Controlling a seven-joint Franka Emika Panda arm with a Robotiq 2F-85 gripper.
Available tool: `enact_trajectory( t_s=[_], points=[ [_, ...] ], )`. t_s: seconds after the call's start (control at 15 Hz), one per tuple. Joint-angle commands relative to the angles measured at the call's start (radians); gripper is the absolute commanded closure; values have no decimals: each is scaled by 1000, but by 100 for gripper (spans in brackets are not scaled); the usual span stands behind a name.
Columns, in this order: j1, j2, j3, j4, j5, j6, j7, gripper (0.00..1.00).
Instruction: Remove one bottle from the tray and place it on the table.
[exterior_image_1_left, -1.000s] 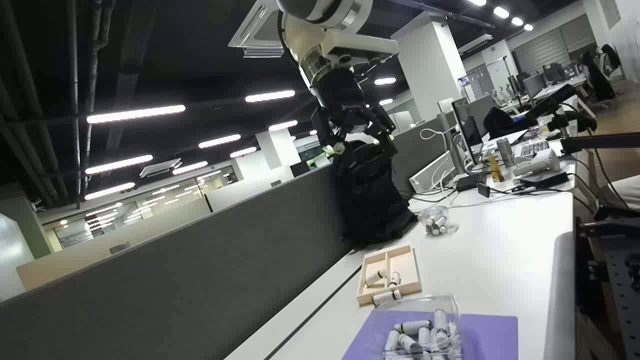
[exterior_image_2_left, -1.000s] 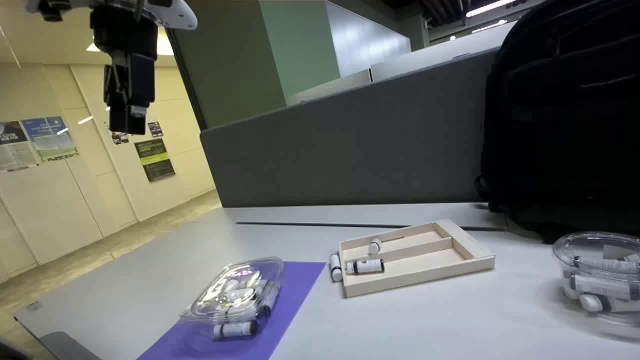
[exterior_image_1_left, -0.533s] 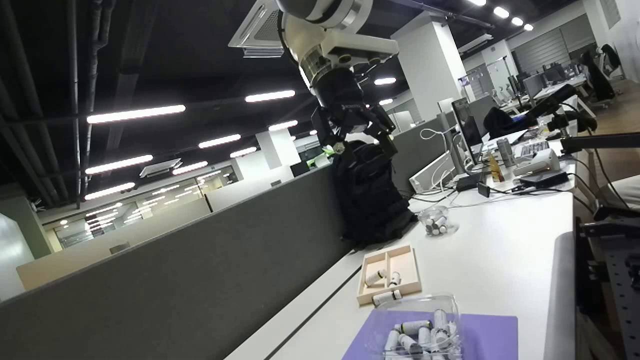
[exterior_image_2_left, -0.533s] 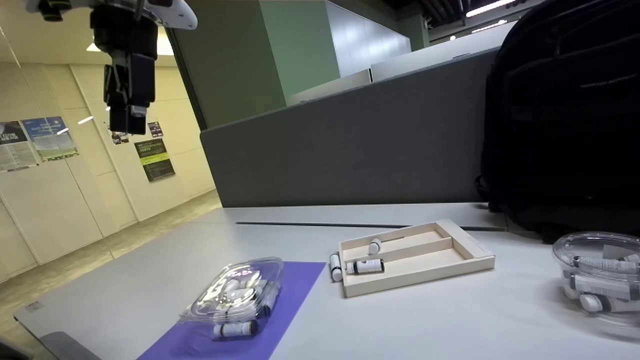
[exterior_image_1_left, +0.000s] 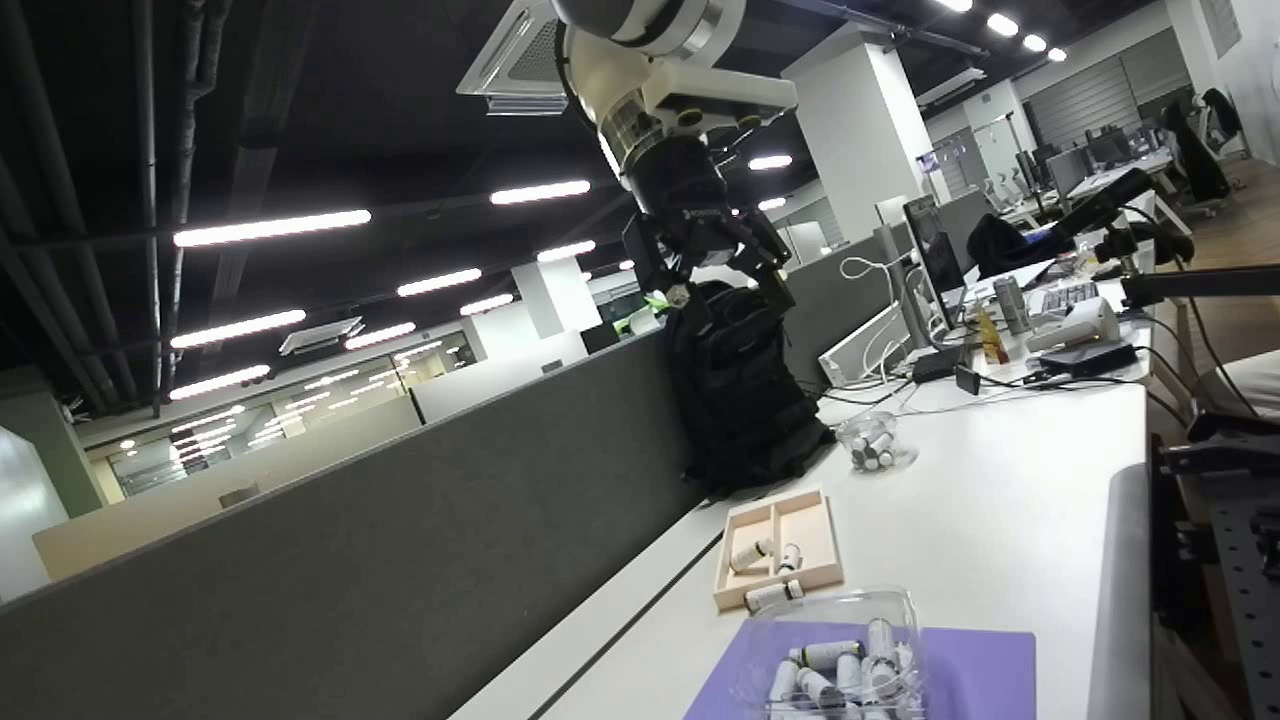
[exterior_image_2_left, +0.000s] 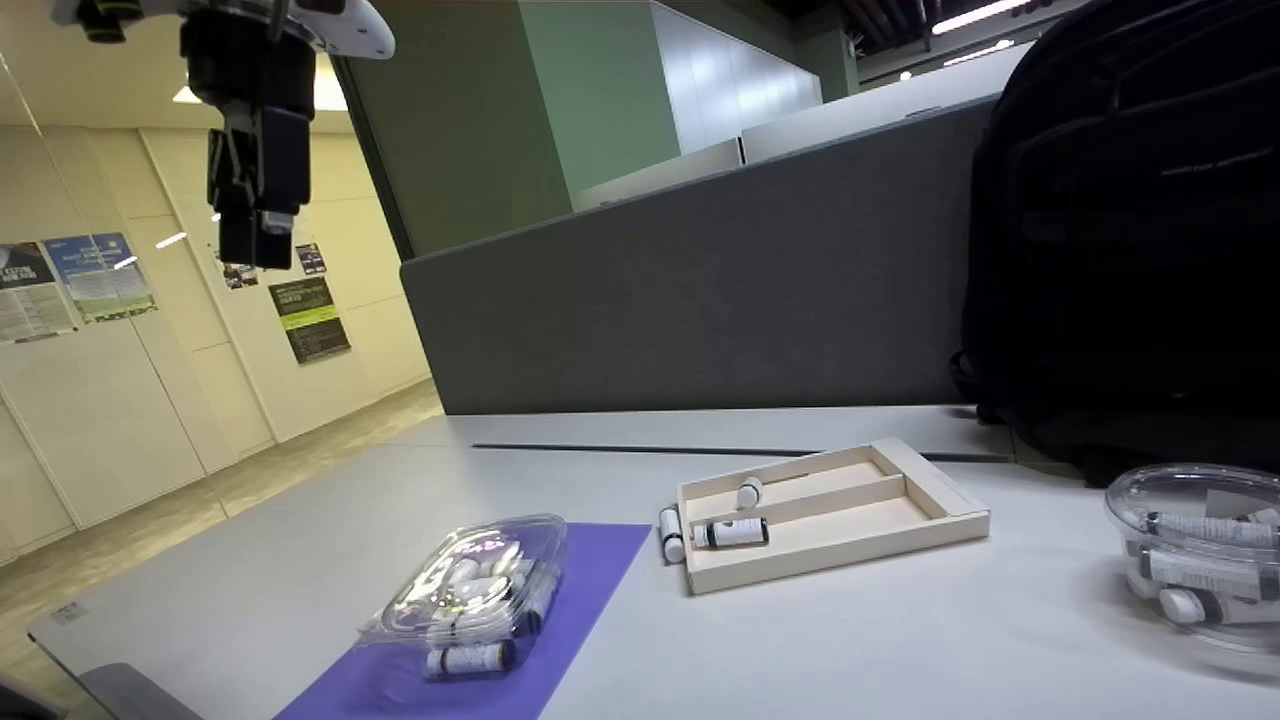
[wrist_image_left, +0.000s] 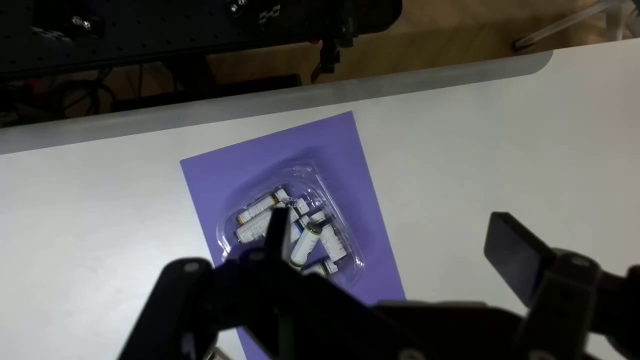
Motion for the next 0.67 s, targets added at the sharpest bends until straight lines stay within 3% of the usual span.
enact_trajectory(
  t_s=[0.0, 0.6],
  points=[
    [-35, 14, 2, 6, -44, 46, 22, 0],
    [-155, 225, -80, 146, -343, 317, -30, 0]
  ],
)
